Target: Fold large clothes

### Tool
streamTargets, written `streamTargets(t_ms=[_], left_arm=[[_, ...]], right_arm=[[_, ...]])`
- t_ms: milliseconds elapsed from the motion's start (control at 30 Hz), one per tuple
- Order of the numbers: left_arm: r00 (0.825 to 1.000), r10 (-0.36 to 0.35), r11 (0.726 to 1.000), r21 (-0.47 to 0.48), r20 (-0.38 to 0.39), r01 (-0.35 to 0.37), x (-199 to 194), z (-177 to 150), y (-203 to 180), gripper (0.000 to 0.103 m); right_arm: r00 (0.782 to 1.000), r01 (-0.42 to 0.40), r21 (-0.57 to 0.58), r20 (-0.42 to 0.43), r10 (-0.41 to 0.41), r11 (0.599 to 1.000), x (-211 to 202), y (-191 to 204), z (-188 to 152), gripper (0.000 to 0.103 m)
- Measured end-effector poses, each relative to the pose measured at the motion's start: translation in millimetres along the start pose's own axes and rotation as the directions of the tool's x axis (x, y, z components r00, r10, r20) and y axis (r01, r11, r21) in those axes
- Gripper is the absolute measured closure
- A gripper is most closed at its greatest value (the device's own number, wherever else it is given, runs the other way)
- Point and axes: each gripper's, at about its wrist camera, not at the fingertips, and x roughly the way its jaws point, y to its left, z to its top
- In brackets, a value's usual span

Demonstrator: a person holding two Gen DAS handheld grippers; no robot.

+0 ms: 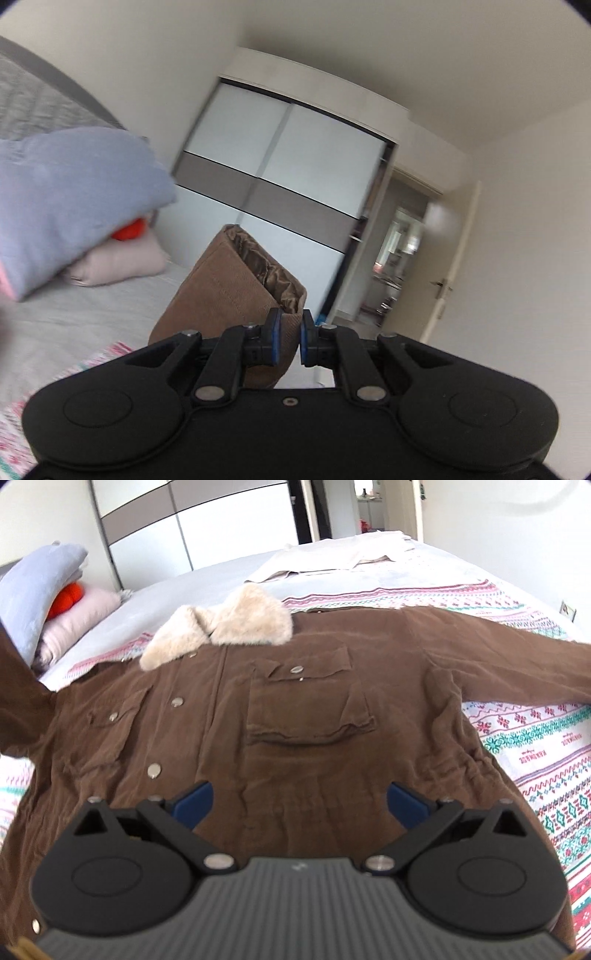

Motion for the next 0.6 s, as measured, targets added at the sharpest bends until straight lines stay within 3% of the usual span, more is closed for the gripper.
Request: streamTargets(t_ms=[167, 333, 400, 467, 500, 533, 567, 600], left_arm=[[0.989, -0.102, 0.992, 0.06, -0.104, 0.109, 26.5, -46.1, -65.3, 0.093], [0.963, -0.15, 0.988, -0.004, -0.225, 0.154, 55.5, -107.2, -99.7, 0.093], [0.946, -0.167, 0.986, -0.026, -0.277, 0.166, 66.1, -133.5, -107.6, 0.093], [0.904, -0.22, 0.975, -0.044, -0.366, 0.22, 74.6, -157.4, -110.9, 0.089], [0.874, -0.249, 0.967, -0.06, -0.418, 0.247, 77.3, -167.7, -109.7, 0.084], [0.846, -0.264, 0.962, -0.069, -0.464, 0.263, 77.6, -177.0, -108.7, 0.072], [0.835, -0.263, 0.962, -0.061, -0.484, 0.267, 74.4, -181.4, -104.7, 0.063], [0.836, -0.256, 0.962, -0.044, -0.486, 0.269, 68.2, -183.0, -99.2, 0.043]], right_arm=[[1.0, 0.003, 0.031, 0.01, -0.003, 1.0, 3.1, -10.7, 4.2, 0.001], [1.0, 0.0, 0.129, 0.016, -0.002, 0.992, 6.6, -30.1, 8.0, 0.001], [1.0, -0.008, 0.174, 0.008, 0.006, 0.985, 10.5, -39.2, 8.6, 0.001], [1.0, -0.016, 0.212, -0.003, 0.017, 0.977, 14.3, -47.2, 9.0, 0.001], [1.0, -0.019, 0.227, -0.004, 0.021, 0.974, 15.5, -51.2, 9.2, 0.001], [1.0, -0.022, 0.242, -0.002, 0.023, 0.97, 16.2, -55.2, 9.4, 0.001], [1.0, -0.024, 0.256, 0.001, 0.025, 0.966, 16.5, -58.9, 9.6, 0.001], [1.0, -0.027, 0.27, 0.003, 0.027, 0.963, 17.0, -62.4, 10.1, 0.001]])
